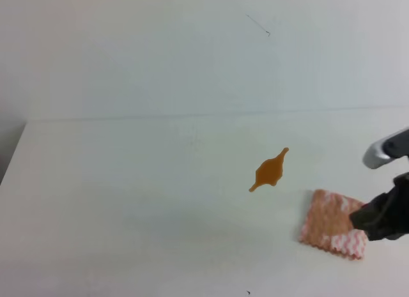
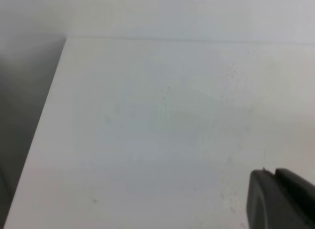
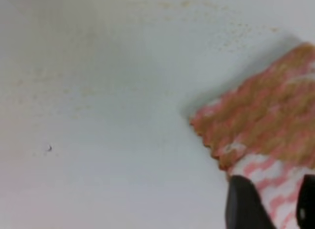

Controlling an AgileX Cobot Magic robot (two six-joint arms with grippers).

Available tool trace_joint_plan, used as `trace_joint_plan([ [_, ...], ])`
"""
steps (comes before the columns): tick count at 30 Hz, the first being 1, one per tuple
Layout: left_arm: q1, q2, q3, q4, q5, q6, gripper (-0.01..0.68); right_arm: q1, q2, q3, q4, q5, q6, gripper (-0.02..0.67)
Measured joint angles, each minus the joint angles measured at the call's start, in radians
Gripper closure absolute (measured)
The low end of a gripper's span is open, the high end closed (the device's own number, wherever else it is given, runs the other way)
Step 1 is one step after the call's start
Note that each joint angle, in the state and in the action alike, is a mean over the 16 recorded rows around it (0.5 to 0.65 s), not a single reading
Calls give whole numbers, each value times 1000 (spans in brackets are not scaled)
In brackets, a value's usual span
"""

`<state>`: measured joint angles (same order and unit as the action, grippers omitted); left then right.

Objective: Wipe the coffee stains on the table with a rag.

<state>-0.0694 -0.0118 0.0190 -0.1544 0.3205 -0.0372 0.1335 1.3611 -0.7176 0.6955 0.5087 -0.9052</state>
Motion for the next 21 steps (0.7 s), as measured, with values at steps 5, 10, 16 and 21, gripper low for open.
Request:
trace_joint_plan([
  [5,0,-2,3,0,0,0,673,48,188,-88,-36,-35,2,352],
  [10,0,5,-8,0,3,-1,673,66,335,-166,-71,-70,12,262],
  [16,0,10,-16,0,6,0,673,67,452,-225,-94,-97,19,242],
  [21,0,12,-19,0,6,0,673,67,506,-252,-100,-108,13,286],
])
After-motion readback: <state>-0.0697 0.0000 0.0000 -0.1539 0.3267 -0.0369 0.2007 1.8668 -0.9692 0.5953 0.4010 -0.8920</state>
